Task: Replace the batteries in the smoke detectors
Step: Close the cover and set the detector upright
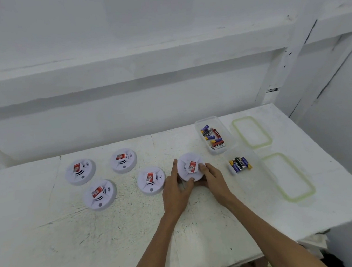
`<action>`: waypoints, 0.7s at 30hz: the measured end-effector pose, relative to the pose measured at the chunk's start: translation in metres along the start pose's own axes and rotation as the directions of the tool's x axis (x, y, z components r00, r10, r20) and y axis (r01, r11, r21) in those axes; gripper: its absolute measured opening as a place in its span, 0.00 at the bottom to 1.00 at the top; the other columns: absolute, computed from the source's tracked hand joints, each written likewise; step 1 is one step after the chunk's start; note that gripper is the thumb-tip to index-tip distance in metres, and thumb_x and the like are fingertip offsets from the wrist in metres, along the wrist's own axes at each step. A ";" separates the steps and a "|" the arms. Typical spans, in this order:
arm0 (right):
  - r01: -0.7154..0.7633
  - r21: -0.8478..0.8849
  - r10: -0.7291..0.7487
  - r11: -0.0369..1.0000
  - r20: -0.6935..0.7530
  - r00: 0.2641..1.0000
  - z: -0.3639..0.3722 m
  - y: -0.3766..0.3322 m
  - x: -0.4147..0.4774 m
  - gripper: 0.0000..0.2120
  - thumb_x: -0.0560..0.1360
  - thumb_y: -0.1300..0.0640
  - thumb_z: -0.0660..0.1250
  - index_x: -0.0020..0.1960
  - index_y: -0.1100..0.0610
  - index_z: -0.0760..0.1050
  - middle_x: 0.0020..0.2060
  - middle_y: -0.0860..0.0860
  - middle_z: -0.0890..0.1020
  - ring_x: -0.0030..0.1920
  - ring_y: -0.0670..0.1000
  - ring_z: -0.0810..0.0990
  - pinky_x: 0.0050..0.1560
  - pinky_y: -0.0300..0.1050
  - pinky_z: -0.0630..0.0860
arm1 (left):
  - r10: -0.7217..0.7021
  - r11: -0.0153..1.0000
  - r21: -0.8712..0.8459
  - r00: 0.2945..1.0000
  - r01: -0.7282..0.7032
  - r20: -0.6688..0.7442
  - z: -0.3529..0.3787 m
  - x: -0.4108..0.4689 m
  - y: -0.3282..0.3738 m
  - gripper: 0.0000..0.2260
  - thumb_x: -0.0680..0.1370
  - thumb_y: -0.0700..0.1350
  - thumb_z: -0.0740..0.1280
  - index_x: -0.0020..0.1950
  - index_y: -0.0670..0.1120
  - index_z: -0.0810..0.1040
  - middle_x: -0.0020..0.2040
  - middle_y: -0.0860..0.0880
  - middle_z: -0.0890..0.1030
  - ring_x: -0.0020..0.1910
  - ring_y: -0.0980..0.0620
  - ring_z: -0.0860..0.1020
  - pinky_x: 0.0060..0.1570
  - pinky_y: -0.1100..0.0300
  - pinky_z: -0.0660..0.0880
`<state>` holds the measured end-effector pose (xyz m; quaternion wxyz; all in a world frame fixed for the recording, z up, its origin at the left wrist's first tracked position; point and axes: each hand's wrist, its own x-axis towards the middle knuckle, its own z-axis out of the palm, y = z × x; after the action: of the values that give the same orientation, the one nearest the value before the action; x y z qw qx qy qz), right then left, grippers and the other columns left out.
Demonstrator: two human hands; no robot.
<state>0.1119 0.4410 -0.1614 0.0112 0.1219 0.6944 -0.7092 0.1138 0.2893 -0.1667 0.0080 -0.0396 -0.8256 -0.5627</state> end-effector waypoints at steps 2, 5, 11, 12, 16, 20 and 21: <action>-0.008 0.016 0.008 1.000 -0.009 1.000 -0.001 0.001 0.001 0.17 0.79 0.40 0.63 0.56 0.50 0.82 0.53 0.53 0.85 0.55 0.57 0.83 0.56 0.64 0.80 | 0.003 1.000 -0.003 1.000 -0.003 0.006 0.002 0.001 -0.002 0.35 0.76 0.56 0.70 0.81 0.56 0.60 0.76 0.57 0.71 0.72 0.58 0.71 0.68 0.52 0.75; -0.006 0.023 0.006 1.000 -0.030 1.000 0.000 0.002 0.001 0.15 0.80 0.43 0.63 0.56 0.51 0.81 0.52 0.53 0.85 0.54 0.56 0.84 0.54 0.62 0.81 | 0.003 1.000 -0.006 1.000 -0.003 0.023 0.002 0.002 -0.003 0.35 0.76 0.54 0.71 0.81 0.54 0.60 0.75 0.58 0.71 0.72 0.59 0.72 0.68 0.52 0.75; -0.002 0.022 0.003 1.000 -0.015 1.000 0.000 0.002 0.000 0.14 0.81 0.44 0.62 0.57 0.50 0.81 0.53 0.52 0.85 0.54 0.55 0.84 0.55 0.61 0.81 | 0.017 1.000 0.019 1.000 -0.018 0.021 0.001 0.000 -0.005 0.35 0.78 0.49 0.73 0.81 0.52 0.61 0.72 0.63 0.70 0.70 0.65 0.71 0.67 0.61 0.73; -0.001 0.019 0.001 1.000 -0.015 1.000 -0.001 0.003 0.001 0.14 0.81 0.44 0.62 0.57 0.50 0.81 0.53 0.52 0.85 0.55 0.55 0.84 0.55 0.61 0.81 | 0.020 1.000 0.018 0.999 -0.020 0.025 0.001 0.000 -0.004 0.35 0.78 0.49 0.73 0.81 0.52 0.61 0.72 0.65 0.69 0.70 0.66 0.70 0.67 0.62 0.73; 0.001 0.012 -0.001 1.000 -0.012 1.000 -0.001 0.005 0.001 0.13 0.81 0.45 0.62 0.57 0.50 0.81 0.53 0.52 0.85 0.55 0.55 0.83 0.55 0.61 0.81 | 0.019 1.000 0.005 0.999 -0.019 0.027 0.000 0.000 -0.002 0.34 0.78 0.49 0.73 0.81 0.53 0.60 0.71 0.67 0.69 0.69 0.64 0.72 0.64 0.67 0.71; -0.002 0.013 0.002 1.000 -0.003 1.000 -0.001 0.004 0.001 0.14 0.81 0.45 0.62 0.58 0.50 0.81 0.54 0.52 0.85 0.56 0.55 0.83 0.55 0.60 0.81 | 0.004 1.000 0.001 1.000 -0.004 0.021 0.000 0.000 -0.002 0.33 0.79 0.50 0.72 0.81 0.53 0.61 0.71 0.64 0.71 0.68 0.63 0.73 0.63 0.65 0.72; -0.006 0.016 0.006 1.000 -0.004 1.000 -0.001 0.004 0.001 0.14 0.82 0.46 0.62 0.58 0.51 0.81 0.53 0.52 0.85 0.55 0.55 0.83 0.55 0.60 0.81 | -0.009 1.000 0.005 1.000 0.009 0.022 0.000 -0.001 -0.002 0.32 0.79 0.52 0.71 0.81 0.54 0.61 0.69 0.64 0.73 0.66 0.63 0.74 0.62 0.64 0.74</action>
<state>0.1121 0.4419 -0.1654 0.0108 0.1256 0.6882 -0.7145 0.1147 0.2885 -0.1688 -0.0035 -0.0422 -0.8272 -0.5602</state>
